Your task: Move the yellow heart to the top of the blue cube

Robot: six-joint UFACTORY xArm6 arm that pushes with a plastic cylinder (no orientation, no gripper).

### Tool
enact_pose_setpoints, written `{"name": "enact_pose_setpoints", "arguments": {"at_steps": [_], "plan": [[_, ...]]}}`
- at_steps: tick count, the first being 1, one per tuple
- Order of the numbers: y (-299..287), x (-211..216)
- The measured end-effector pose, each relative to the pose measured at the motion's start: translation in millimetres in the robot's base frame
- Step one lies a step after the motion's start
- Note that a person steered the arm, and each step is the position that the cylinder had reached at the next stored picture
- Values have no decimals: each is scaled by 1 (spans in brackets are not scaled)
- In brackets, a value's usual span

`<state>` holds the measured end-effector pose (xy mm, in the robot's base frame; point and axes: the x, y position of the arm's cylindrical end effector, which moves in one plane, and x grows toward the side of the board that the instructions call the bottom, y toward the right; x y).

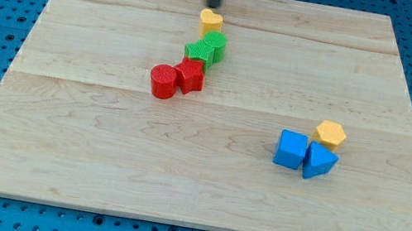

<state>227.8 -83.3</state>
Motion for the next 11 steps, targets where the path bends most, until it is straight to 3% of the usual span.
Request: {"name": "enact_pose_setpoints", "arguments": {"at_steps": [1,3,4,6,7,8,9,10,11], "plan": [[-24,49],[136,49],[146,79],[184,70],[184,160],[184,188],[181,154],[181,212],[181,210]]}}
